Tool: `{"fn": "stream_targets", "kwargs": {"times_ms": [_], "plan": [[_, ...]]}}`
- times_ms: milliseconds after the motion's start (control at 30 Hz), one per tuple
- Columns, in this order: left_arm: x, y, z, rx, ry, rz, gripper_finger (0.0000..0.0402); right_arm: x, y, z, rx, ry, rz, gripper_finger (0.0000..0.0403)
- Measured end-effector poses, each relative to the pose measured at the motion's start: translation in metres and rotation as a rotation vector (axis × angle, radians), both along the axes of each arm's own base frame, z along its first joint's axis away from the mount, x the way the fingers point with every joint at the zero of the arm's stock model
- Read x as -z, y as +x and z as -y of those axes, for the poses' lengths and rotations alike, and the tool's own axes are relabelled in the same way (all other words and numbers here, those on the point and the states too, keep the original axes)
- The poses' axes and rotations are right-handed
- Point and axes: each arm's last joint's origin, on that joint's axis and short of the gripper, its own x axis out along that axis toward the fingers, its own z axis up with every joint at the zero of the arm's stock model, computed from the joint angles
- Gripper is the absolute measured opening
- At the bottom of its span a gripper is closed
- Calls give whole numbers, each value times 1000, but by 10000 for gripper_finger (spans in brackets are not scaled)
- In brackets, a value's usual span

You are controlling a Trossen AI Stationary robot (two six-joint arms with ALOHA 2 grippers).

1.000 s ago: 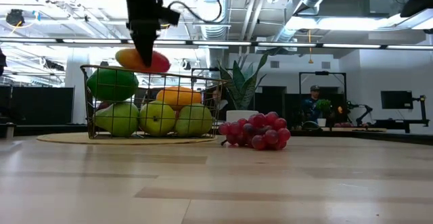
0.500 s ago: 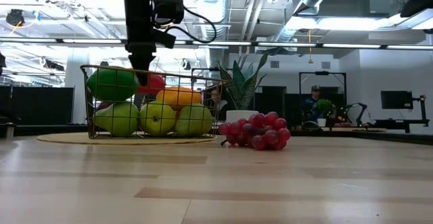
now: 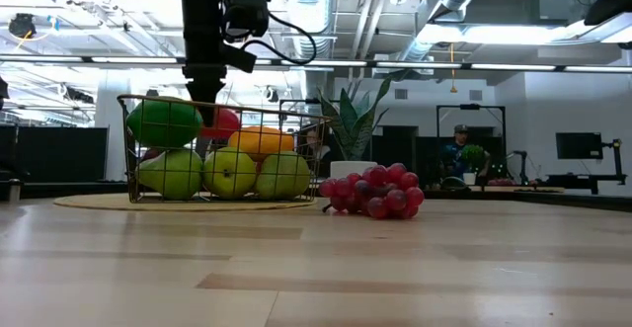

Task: Build produce basket
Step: Put the red mango into the wire basket, then put the grapes into the wire basket

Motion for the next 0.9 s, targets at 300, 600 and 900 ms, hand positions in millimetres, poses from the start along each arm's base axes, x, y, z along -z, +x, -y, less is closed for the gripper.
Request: {"fn": "stream_targets", "kwargs": {"times_ms": [300, 600, 900], "plan": [[1, -3, 2, 2, -16, -35, 289, 0, 0, 0, 0, 0, 0, 273], [1, -4, 2, 8, -26, -48, 336, 0, 0, 0, -1, 0, 0, 273], [-24, 6, 4, 32, -77, 80, 349, 0, 0, 0, -1, -1, 0, 273]]}}
